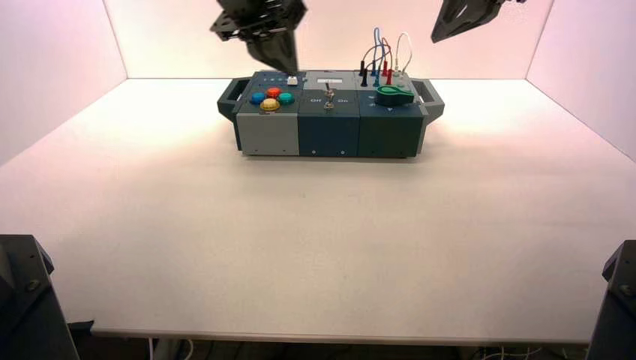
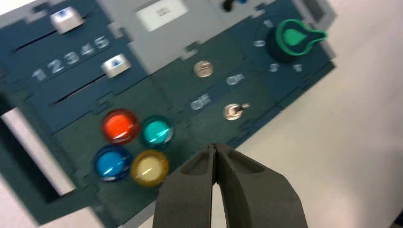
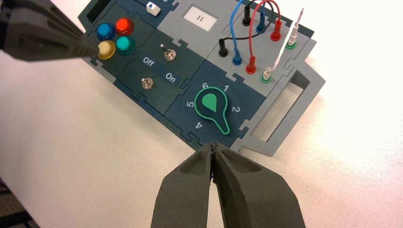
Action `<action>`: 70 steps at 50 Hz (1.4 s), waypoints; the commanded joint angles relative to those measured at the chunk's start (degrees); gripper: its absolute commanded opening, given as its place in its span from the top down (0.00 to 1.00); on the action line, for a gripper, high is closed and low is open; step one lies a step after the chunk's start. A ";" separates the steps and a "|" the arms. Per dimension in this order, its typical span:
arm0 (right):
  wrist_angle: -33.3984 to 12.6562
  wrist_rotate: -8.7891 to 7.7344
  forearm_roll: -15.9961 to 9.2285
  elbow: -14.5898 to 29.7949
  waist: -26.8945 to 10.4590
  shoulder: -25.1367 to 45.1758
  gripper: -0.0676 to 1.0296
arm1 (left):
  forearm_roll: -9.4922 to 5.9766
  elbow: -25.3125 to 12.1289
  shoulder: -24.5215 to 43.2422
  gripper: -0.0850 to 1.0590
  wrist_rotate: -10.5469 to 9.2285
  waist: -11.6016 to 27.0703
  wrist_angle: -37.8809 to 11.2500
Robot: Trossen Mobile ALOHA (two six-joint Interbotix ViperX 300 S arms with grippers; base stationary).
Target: Move the left gripper to the right.
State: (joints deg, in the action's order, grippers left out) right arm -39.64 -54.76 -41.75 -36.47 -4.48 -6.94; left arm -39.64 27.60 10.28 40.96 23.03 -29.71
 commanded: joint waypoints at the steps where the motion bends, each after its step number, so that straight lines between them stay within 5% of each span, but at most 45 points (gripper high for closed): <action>1: -0.18 -0.26 -0.26 0.79 0.09 -1.14 0.96 | 0.26 -0.26 -1.58 0.95 0.70 -3.08 -0.53; 22: -0.70 -0.26 -0.26 1.14 0.09 -1.14 0.96 | 1.05 -0.09 -1.93 0.95 9.32 -13.97 -3.96; 35: -0.79 -0.26 -0.26 1.41 0.09 -1.14 0.96 | 1.05 -0.18 -2.29 0.95 12.83 -21.62 -6.77; 54: -1.49 -0.26 -0.35 1.76 0.09 -1.05 0.96 | 1.05 -0.44 -3.96 0.95 14.50 -31.55 -10.02; 70: -1.93 -0.26 -0.44 1.41 0.09 -1.32 0.96 | 1.05 -2.37 -3.34 0.95 17.84 -37.27 -11.43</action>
State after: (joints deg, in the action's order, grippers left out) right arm -41.48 -54.76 -41.75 -36.39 -4.48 -6.94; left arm -38.50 26.89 8.44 58.01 -13.18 -40.96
